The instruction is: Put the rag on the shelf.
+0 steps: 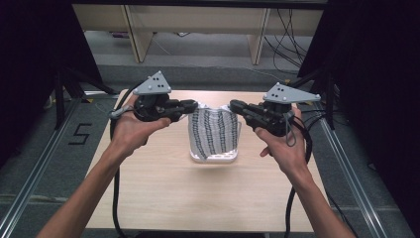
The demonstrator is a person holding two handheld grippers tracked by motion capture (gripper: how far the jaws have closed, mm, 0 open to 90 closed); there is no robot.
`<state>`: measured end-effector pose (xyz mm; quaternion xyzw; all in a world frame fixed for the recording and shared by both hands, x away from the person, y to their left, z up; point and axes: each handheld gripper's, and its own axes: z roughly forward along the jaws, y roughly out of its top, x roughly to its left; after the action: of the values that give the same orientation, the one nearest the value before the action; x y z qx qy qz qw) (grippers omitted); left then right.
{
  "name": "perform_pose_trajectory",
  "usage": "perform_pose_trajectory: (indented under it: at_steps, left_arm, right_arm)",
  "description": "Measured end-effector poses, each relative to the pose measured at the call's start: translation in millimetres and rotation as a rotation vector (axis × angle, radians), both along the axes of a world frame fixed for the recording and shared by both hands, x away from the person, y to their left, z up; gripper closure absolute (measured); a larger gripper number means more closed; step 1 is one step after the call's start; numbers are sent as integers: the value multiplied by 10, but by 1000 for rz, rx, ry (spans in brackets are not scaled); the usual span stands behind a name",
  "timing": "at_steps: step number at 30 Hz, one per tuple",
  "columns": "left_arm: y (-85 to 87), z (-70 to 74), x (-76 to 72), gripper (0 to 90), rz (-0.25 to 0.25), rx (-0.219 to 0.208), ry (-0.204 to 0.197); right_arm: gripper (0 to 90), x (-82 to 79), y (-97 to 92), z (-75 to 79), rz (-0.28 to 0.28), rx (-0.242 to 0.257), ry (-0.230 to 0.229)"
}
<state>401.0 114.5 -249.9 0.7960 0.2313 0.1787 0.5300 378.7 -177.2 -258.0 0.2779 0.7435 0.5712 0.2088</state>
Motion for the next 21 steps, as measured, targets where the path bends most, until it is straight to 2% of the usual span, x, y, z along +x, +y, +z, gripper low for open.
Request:
perform_pose_trajectory:
  at_steps: [7,8,12,21]
  left_arm:
    - [-45,26,139,842,23,-15,5]
    - [-54,31,169,842,27,-22,9]
    - [-77,43,237,842,37,-31,14]
    - [-155,109,541,841,96,-54,40]
  right_arm:
    - [885,111,-3,31,-25,9,7]
    - [885,135,-6,37,-31,5,-11]
    - [885,210,14,78,-46,10,4]
    - [885,524,32,118,-91,7,23]
